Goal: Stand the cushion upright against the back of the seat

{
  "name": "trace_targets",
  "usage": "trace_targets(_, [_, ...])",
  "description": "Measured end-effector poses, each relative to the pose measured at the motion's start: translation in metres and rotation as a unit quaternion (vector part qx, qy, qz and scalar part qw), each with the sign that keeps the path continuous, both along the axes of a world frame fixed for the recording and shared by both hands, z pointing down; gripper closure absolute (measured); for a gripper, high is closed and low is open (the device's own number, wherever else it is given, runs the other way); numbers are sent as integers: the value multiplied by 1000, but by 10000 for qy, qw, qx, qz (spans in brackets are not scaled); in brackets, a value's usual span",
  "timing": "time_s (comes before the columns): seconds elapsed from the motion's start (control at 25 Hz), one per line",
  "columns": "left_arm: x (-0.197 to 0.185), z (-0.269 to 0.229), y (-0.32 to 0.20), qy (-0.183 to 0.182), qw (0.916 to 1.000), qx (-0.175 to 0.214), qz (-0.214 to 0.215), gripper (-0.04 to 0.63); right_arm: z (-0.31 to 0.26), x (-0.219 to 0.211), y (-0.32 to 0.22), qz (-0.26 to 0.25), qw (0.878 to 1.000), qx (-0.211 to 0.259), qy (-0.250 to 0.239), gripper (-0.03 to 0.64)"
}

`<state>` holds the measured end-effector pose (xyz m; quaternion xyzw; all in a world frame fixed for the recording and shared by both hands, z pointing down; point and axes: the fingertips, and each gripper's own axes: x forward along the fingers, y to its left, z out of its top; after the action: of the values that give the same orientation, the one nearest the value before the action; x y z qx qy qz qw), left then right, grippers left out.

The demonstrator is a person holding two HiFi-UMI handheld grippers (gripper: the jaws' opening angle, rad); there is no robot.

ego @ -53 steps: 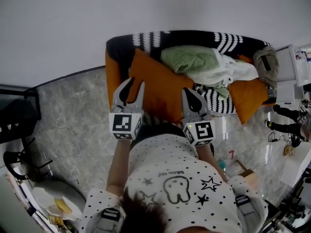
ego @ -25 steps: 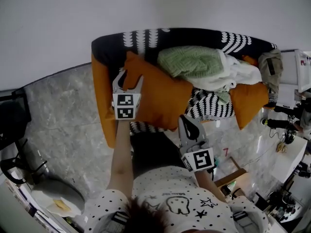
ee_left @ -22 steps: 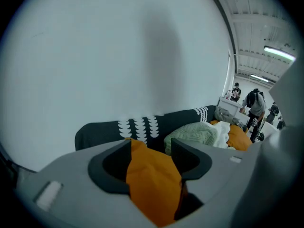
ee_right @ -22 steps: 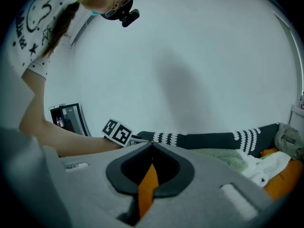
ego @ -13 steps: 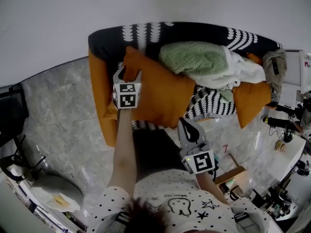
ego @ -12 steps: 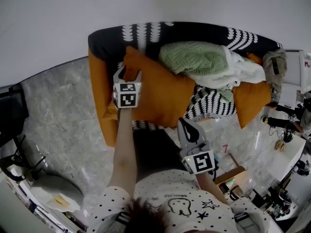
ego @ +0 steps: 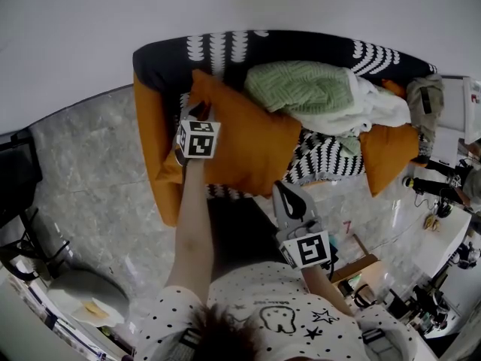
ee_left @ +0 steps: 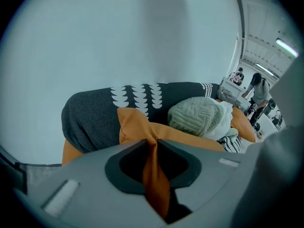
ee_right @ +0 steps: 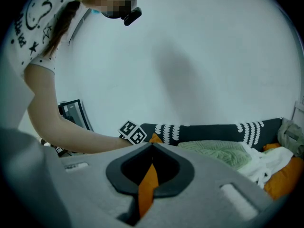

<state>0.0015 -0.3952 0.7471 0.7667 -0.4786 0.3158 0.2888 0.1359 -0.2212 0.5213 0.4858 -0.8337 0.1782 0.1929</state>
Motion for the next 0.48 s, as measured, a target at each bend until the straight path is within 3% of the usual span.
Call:
trace_targets(0.12, [4,-3,4,47,9999,97,69,566,0,-1,-3,-13,10000,16,21,621])
trace_targets(0.48, [5,-21,17,326,9990,188,231,580,-8,-4,-8,-13,9999,155,40,621])
